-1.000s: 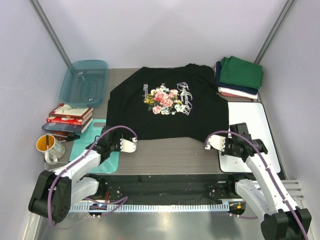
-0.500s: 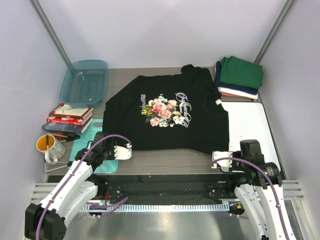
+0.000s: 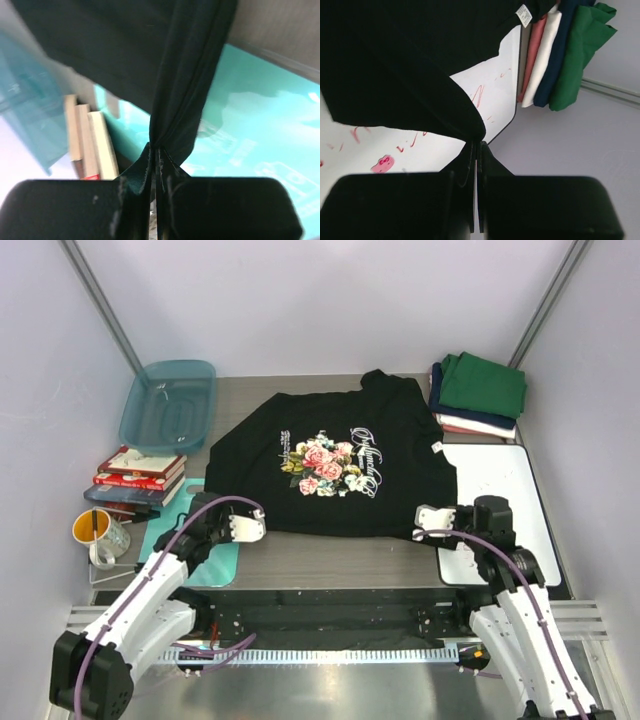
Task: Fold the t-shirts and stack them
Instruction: Fold the flattened tshirt in 1/3 of the way
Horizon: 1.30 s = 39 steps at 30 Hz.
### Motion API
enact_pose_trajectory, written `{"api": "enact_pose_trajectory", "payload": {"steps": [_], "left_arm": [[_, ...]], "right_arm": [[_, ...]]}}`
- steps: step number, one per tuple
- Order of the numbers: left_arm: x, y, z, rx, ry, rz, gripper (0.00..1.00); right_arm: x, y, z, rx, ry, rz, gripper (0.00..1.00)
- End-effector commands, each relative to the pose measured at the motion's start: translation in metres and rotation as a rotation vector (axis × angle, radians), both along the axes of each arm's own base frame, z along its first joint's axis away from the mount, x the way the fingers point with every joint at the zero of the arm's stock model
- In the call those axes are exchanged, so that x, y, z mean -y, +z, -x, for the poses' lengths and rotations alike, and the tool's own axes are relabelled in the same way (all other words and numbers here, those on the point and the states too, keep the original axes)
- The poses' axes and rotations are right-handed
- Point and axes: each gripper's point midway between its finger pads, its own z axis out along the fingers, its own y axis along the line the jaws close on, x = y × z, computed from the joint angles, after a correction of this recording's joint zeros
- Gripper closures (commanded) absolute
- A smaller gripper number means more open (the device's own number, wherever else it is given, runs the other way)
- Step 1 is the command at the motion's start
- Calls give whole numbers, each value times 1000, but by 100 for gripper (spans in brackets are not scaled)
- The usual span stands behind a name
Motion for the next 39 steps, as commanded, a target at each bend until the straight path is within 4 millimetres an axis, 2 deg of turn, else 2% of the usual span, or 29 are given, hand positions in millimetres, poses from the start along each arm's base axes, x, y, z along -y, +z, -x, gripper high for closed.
{"api": "enact_pose_trajectory", "payload": {"steps": [1,5,9,10,17,24,28,35,36,37,39], "left_arm": [[-4,49,-35,209,77,28,100],[-14,75,-55,341,192,70,100],[-13,82,-69,408,225,95,100],[-13,79,-72,406,229,95,100],[-3,75,-89,404,228,140,100],[-1,67,-95,384,225,130,100],[-1,66,-99,393,230,127,100],[1,50,-110,377,223,97,100],[1,48,-112,376,224,96,100],[2,46,-115,375,222,93,100],[2,45,-119,380,225,92,100]], "right_arm": [[-1,36,-49,292,6,29,99],[-4,37,-62,353,2,16,99],[-4,38,-72,384,-3,22,99],[-5,44,-76,417,-3,19,99],[-7,55,-89,438,1,22,99],[-15,46,-101,429,59,59,99],[-19,54,-110,468,78,66,99],[-19,63,-130,468,55,69,99],[-19,71,-133,471,56,70,99],[-20,67,-137,456,56,63,99],[-23,70,-142,460,71,66,99]]}}
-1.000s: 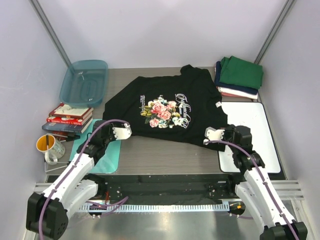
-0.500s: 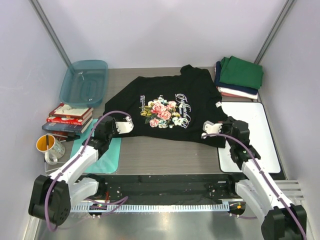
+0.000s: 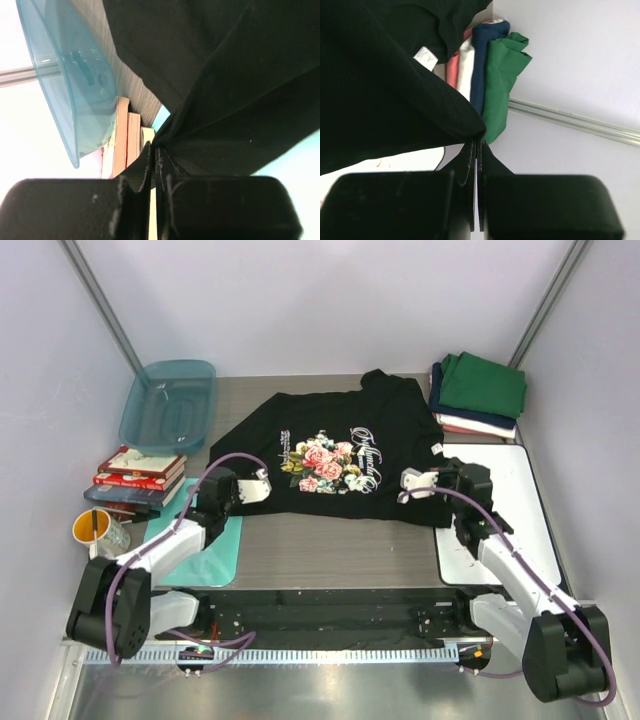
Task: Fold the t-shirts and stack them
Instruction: Fold the flattened tshirt in 1/3 of the way
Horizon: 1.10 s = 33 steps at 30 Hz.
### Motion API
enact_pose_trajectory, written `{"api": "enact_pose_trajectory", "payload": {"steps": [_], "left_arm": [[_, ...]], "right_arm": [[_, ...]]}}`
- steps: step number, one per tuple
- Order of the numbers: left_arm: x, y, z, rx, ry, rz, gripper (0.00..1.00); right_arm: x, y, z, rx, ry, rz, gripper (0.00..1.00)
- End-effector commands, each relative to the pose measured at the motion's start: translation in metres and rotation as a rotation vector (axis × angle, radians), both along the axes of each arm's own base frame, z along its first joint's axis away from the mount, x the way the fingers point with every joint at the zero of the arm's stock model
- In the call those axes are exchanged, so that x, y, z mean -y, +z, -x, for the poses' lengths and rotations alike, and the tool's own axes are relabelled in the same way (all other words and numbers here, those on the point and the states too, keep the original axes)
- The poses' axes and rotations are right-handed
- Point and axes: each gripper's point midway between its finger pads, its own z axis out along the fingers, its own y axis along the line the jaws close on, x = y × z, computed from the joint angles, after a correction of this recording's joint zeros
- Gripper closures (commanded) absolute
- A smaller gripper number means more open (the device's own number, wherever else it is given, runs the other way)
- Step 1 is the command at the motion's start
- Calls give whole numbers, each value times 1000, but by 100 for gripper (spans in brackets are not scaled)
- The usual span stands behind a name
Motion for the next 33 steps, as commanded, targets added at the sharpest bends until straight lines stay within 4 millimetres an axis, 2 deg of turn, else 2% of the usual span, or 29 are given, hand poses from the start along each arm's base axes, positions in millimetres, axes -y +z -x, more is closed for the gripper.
{"api": "enact_pose_trajectory", "payload": {"steps": [1,2,5,6,11,12,20,25,27,28,33], "left_arm": [[3,27,-28,121,22,23,100],[4,22,-30,107,24,22,100],[5,24,-39,116,31,18,100],[6,28,-42,125,34,22,100],[7,38,-52,155,41,28,100],[8,43,-56,167,43,29,100],[10,46,-68,169,42,22,100],[10,41,-66,151,42,21,100],[9,37,-64,138,44,16,100],[9,35,-63,134,45,13,100],[7,30,-63,129,56,1,100]], "right_arm": [[-7,51,-23,142,16,-14,99],[-8,52,-26,143,22,-6,99],[-9,59,-34,154,21,-4,99],[-9,68,-37,176,21,-6,99],[-12,79,-53,187,31,11,99],[-13,86,-56,208,33,11,99],[-19,99,-76,205,34,9,99],[-23,89,-80,195,57,44,99],[-27,85,-82,190,67,52,99],[-35,82,-83,184,107,43,99],[-42,75,-88,178,132,58,99]]}}
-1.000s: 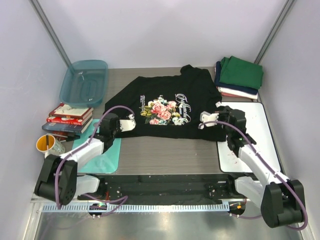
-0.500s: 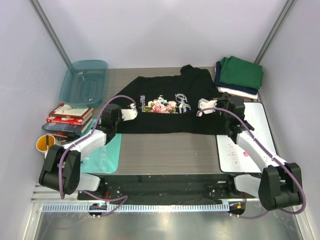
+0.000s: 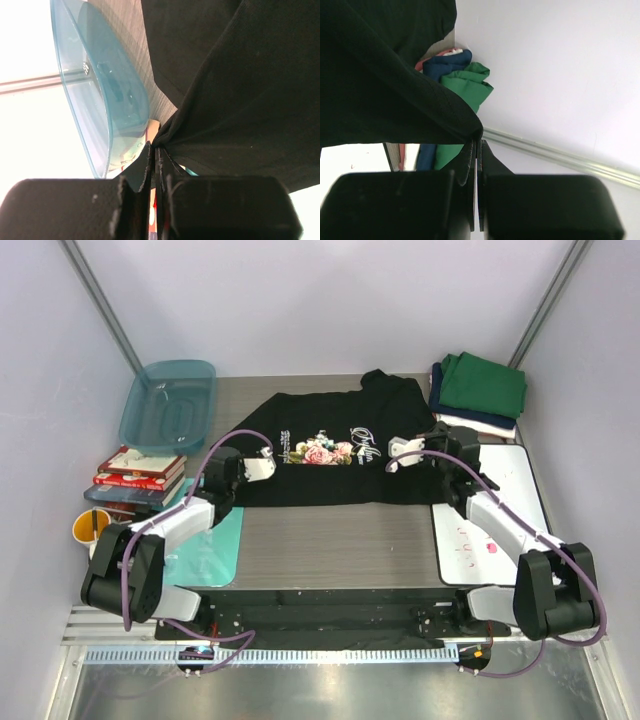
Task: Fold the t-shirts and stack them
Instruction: Fold the flattened tshirt in 1/3 of the way
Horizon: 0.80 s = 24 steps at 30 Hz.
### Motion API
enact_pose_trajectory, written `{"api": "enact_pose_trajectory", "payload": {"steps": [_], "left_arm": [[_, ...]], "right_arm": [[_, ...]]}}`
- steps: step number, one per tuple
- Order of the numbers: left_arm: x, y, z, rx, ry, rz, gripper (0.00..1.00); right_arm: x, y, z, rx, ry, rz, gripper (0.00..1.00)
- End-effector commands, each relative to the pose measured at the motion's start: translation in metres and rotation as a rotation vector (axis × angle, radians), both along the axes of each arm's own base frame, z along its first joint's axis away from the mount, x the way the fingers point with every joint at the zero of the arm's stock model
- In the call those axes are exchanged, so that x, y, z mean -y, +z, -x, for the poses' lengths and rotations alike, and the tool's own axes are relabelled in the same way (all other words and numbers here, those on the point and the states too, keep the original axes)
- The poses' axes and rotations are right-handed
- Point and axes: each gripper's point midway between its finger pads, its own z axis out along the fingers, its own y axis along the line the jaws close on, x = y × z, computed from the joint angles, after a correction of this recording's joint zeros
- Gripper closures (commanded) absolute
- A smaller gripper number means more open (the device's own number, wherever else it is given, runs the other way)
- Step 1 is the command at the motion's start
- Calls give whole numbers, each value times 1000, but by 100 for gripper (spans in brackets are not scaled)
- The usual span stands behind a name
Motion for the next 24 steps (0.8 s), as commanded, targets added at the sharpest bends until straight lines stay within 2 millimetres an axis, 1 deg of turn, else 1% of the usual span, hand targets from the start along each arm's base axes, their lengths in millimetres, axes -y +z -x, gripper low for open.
{"api": "enact_pose_trajectory", "payload": {"steps": [1,2,6,11,13,14,16,17,18,21,24], "left_arm": [[-4,9,-10,49,31,2,100],[-4,9,-11,51,31,3,100],[-2,3,-13,44,32,2,100],[-2,-3,-19,39,36,-12,100],[-2,-4,-21,37,38,-11,100],[-2,-6,-22,32,40,-12,100],[-1,-6,-24,35,41,-13,100],[-2,-6,-25,37,45,-12,100],[-2,-8,-25,36,44,-14,100],[-3,-11,-26,32,49,-21,100],[-4,-12,-28,36,52,-33,100]], "right_arm": [[-13,25,-11,93,51,-1,99],[-14,26,-12,99,53,-2,99],[-17,22,-17,92,60,4,99],[-21,24,-25,107,71,6,99],[-22,29,-29,119,72,2,99],[-24,27,-31,116,73,3,99],[-24,33,-35,132,73,-1,99],[-26,32,-37,129,74,0,99],[-26,37,-39,143,74,-2,99],[-30,42,-44,153,77,-3,99],[-34,43,-48,154,81,-6,99]]}}
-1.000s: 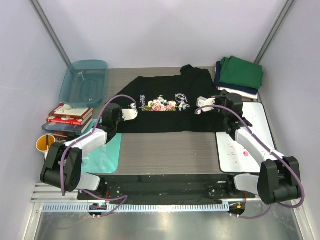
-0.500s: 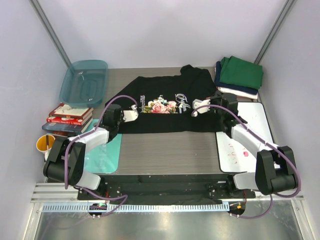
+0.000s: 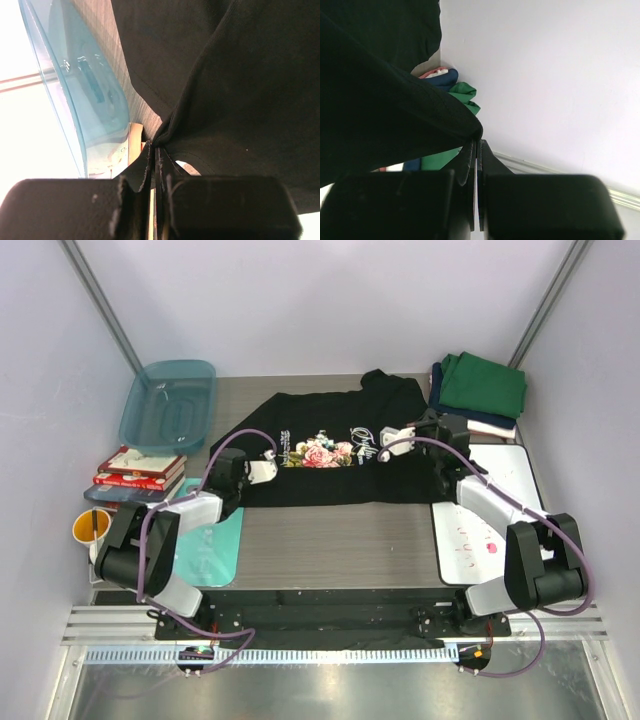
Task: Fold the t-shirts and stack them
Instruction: Fold the flattened tshirt in 1/3 of the way
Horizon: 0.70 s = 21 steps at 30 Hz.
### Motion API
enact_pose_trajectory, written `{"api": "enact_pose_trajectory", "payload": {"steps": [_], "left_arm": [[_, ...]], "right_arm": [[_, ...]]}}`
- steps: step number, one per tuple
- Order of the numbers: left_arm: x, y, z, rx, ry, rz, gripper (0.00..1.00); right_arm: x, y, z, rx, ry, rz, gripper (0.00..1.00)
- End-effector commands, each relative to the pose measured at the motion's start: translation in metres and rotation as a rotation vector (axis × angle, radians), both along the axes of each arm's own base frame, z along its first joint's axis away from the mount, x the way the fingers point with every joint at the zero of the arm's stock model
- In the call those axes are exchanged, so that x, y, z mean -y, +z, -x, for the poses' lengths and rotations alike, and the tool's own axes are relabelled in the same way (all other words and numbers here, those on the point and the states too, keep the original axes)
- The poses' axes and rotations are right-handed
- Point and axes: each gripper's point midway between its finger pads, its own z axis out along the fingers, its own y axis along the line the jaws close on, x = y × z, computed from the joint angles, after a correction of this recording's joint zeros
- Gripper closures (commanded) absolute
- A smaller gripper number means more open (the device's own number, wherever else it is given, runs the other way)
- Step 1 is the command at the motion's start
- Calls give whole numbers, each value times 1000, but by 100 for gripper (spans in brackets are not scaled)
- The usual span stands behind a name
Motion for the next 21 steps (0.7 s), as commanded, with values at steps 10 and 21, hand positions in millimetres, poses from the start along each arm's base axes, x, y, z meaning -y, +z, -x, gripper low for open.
{"api": "enact_pose_trajectory", "payload": {"steps": [10,21], "left_arm": [[-2,17,-25,112,34,-9,100],[-9,20,-37,173,76,-41,100]], "right_arm": [[-15,40,-25,123,24,-22,99],[-18,45,-40,141,22,-20,99]]}}
